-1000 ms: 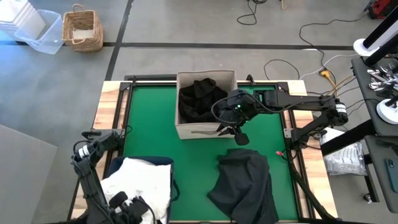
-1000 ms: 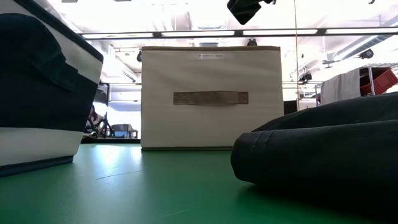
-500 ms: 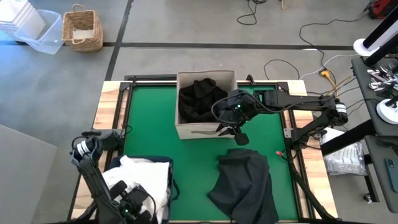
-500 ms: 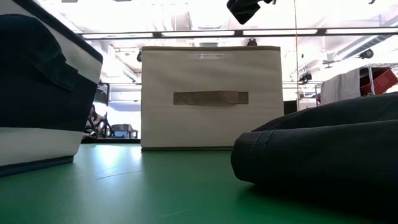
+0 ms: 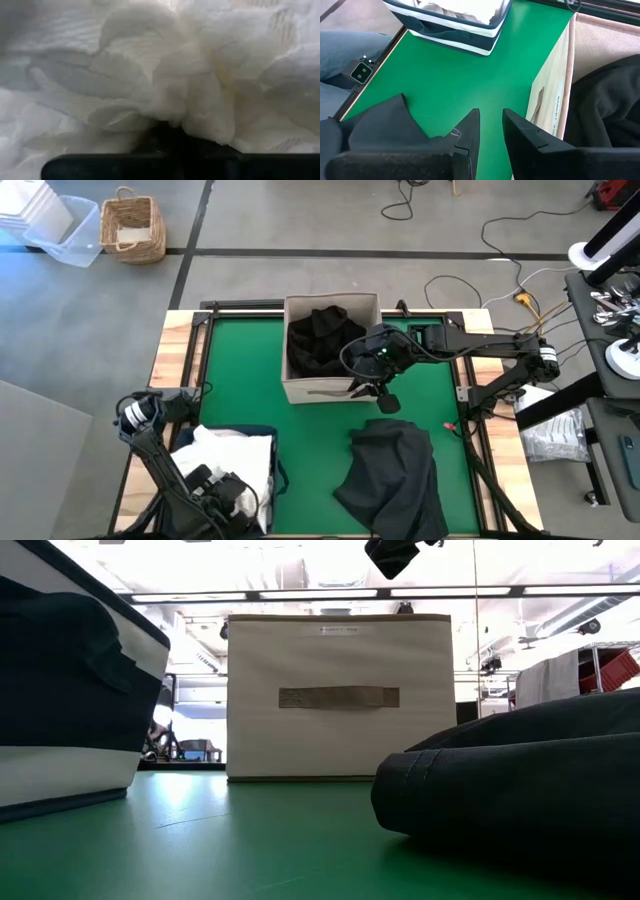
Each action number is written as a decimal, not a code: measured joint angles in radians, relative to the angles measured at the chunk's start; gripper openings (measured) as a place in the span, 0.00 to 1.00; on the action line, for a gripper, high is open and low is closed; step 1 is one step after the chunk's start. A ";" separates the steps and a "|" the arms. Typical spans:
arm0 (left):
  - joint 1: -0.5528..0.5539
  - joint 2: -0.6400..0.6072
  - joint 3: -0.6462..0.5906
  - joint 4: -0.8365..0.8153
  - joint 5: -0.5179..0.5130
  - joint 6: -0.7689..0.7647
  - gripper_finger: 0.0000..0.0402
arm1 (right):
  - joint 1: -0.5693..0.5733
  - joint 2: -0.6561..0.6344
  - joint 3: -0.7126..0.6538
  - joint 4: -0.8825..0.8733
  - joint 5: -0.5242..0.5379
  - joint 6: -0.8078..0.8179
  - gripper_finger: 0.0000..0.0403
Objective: Sort clothes
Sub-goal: Put the white dress into the blue laundry bin
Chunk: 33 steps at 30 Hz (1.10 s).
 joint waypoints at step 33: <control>0.015 0.000 0.413 -0.112 -0.083 -0.060 0.34 | 0.000 0.000 -0.069 0.040 0.003 0.003 0.17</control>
